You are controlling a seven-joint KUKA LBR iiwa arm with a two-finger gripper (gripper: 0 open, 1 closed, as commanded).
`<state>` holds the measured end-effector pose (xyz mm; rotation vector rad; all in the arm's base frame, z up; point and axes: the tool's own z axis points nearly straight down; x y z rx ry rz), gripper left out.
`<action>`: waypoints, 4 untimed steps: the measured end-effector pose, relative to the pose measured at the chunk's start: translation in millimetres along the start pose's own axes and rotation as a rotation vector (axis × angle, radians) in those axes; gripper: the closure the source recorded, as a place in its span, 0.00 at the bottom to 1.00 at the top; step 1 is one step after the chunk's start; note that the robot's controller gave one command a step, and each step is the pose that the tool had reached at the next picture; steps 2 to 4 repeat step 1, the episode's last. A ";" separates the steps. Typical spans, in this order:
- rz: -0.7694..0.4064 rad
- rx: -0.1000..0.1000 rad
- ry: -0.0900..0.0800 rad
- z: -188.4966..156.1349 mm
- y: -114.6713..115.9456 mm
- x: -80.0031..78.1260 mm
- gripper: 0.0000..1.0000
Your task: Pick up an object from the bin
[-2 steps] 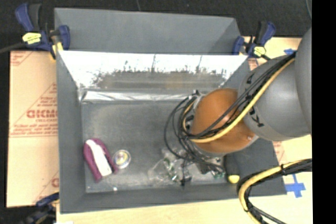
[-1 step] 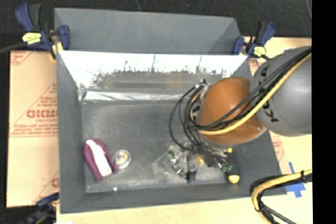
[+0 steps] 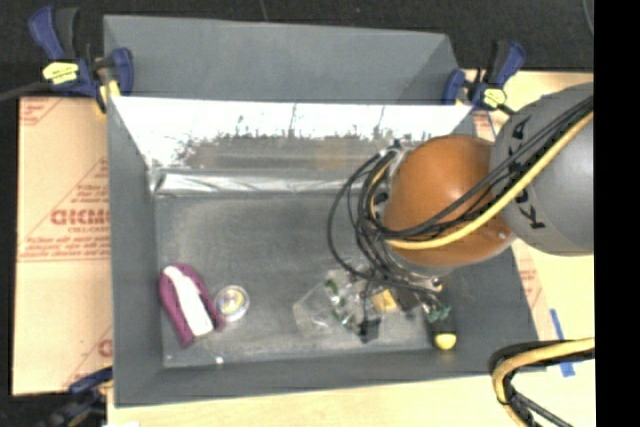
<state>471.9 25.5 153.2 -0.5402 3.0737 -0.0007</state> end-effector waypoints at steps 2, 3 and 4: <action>0.004 0.001 -0.004 -86.4 -1.0 -2.9 1.00; 0.004 0.001 -0.004 -86.4 -1.0 -2.9 1.00; 0.004 0.001 -0.004 -86.4 -1.0 -2.9 1.00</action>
Offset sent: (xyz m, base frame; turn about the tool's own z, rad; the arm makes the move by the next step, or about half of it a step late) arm -0.0014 -0.0001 0.0551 0.0009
